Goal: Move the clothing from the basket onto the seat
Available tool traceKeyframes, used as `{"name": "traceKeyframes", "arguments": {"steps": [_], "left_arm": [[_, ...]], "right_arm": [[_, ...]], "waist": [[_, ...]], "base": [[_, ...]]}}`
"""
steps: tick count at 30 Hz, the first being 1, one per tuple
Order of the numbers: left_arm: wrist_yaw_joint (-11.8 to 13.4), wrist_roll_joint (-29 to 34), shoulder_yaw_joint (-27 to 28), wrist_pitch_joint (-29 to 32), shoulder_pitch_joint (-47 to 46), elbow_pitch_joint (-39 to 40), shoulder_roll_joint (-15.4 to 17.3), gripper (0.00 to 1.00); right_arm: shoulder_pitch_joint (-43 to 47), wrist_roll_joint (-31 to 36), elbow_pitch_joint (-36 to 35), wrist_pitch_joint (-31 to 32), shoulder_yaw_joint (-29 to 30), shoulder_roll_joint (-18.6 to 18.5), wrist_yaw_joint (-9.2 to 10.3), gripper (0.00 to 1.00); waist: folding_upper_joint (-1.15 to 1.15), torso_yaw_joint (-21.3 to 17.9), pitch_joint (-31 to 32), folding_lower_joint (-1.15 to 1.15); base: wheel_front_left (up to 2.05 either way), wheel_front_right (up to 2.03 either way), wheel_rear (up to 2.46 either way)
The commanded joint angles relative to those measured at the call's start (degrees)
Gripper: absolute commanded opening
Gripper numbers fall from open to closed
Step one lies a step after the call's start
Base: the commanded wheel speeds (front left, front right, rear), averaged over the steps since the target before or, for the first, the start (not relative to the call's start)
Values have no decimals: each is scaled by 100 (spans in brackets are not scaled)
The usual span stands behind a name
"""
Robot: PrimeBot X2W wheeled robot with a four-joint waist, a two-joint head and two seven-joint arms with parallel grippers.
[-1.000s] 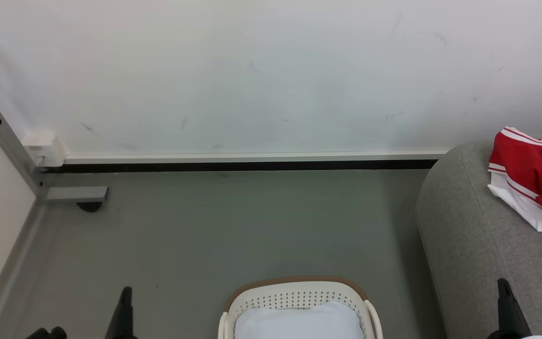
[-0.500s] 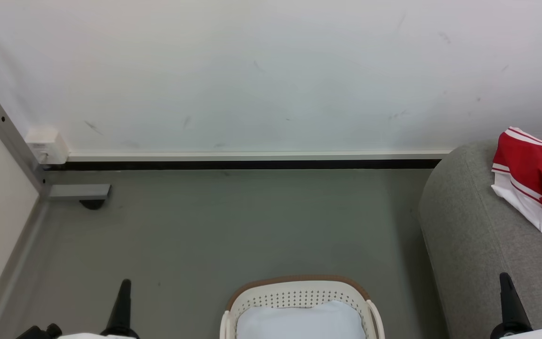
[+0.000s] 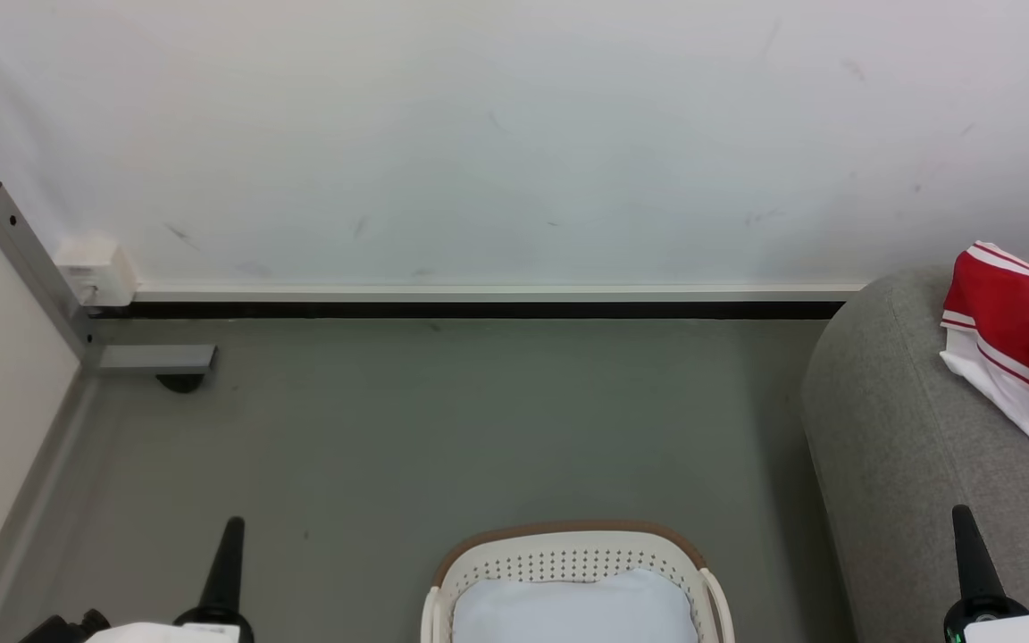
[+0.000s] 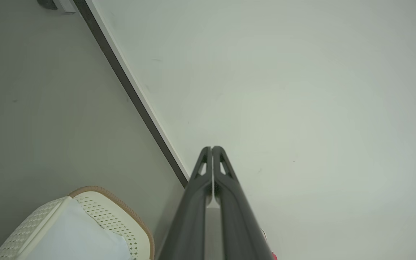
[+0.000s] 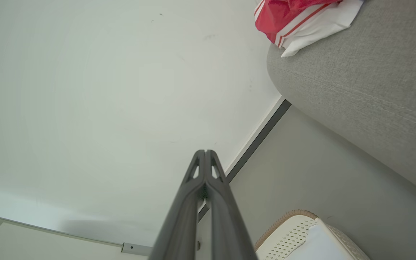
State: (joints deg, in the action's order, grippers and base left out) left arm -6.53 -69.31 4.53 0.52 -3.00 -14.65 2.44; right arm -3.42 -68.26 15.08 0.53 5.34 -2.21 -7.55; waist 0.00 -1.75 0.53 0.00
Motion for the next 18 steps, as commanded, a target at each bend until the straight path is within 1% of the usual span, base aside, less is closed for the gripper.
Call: {"name": "traceKeyframes", "arguments": {"steps": [1, 18], "left_arm": [[-28, -165, 28, 46, -105, 46, 46, 0], [-64, -1020, 107, 270, -199, 55, 54, 0]], "right_arm": [[-113, -163, -53, 38, 18, -65, 7, 0], [-186, -1050, -84, 263, 63, -78, 8, 0]], "waist": [[0, 6, -2, 0], [0, 64, -26, 0]], "base": [[0, 0, 0], [0, 0, 0]]}}
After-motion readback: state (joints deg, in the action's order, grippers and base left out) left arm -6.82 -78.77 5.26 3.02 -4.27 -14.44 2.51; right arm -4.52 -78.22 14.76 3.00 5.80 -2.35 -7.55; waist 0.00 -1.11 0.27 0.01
